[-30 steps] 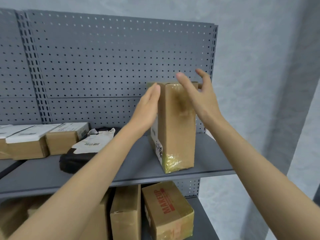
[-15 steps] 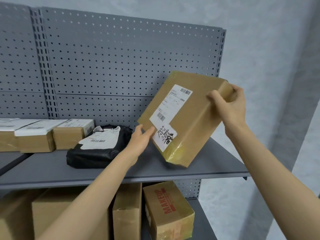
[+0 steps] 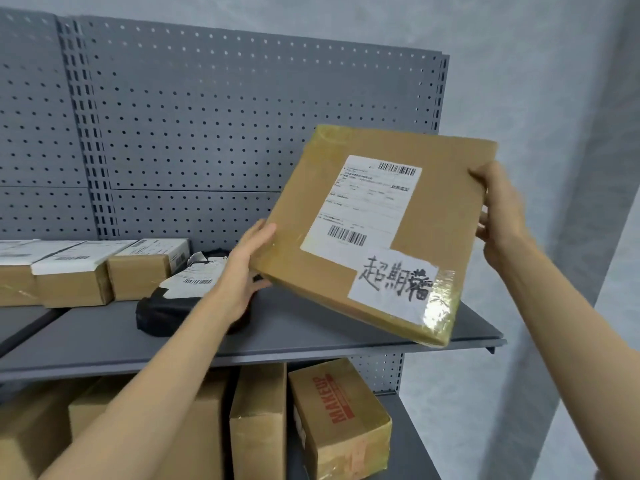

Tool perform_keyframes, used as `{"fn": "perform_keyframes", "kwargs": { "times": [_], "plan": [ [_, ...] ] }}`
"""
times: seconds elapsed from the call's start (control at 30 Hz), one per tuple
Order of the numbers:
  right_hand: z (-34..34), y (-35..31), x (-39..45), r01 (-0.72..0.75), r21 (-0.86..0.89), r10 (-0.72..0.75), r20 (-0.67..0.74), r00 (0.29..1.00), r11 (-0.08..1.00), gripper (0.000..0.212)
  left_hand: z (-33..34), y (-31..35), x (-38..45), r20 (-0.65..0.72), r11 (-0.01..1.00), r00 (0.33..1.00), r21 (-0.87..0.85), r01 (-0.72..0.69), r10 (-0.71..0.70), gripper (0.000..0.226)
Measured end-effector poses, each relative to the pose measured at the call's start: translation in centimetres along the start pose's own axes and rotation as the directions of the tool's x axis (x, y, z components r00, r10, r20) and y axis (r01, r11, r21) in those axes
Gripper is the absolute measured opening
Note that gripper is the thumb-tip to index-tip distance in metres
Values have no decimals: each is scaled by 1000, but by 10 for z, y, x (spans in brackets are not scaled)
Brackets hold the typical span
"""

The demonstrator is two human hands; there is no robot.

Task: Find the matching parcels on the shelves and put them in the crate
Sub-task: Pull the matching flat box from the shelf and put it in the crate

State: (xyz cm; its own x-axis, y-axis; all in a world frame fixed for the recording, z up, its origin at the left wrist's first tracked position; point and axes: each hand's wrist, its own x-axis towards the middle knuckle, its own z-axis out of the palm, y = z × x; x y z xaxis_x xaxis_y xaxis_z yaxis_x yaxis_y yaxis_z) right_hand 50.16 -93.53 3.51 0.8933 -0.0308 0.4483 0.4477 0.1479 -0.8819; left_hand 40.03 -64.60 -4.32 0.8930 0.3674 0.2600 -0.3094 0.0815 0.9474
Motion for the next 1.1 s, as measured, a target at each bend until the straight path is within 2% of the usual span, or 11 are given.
{"fn": "perform_keyframes", "kwargs": {
  "times": [0.07, 0.13, 0.2, 0.27, 0.33, 0.37, 0.47, 0.63, 0.73, 0.93, 1.1],
  "plan": [
    [-5, 2, 3, -32, -7, 33, 41, 999, 999, 20, -5, 11, -4, 303, 997, 952, 72, 21, -42, 47],
    [-8, 4, 5, -100, 5, 98, 130, 987, 995, 32, -5, 17, -6, 395, 994, 916, 101, 34, -71, 49],
    [-8, 6, 4, -171, 36, 158, 226, 961, 985, 40, -1, 15, -7, 359, 994, 928, 85, 75, -101, 51],
    [-5, 10, 4, -172, 91, 141, 276, 951, 981, 29, 4, 12, -10, 306, 988, 940, 59, 141, -153, 39],
    [-2, 15, 2, -169, 104, 131, 303, 944, 980, 26, 8, 8, -12, 276, 982, 945, -23, 187, -174, 30],
    [-1, 17, 0, -170, 89, 133, 323, 937, 981, 30, 9, 8, -10, 249, 981, 955, -71, 182, -159, 33],
    [-4, 25, -2, -119, -56, 131, 339, 932, 991, 65, 14, 12, -2, 140, 990, 989, -120, 72, -55, 51],
    [-13, 30, -22, 0, -248, 94, 365, 926, 969, 86, 26, 13, 13, 30, 988, 999, -149, -40, 45, 55],
    [-21, 25, -35, 44, -334, 67, 314, 947, 942, 110, 41, 12, 19, 44, 984, 998, -177, -38, 46, 55],
    [-61, 4, -83, -3, -438, 48, 91, 995, 899, 118, 92, 11, 21, 175, 992, 977, -61, -112, 121, 54],
    [-93, -19, -154, -50, -585, 7, -75, 997, 810, 132, 143, 13, -2, 371, 972, 904, 10, -233, 213, 62]
  ]
}}
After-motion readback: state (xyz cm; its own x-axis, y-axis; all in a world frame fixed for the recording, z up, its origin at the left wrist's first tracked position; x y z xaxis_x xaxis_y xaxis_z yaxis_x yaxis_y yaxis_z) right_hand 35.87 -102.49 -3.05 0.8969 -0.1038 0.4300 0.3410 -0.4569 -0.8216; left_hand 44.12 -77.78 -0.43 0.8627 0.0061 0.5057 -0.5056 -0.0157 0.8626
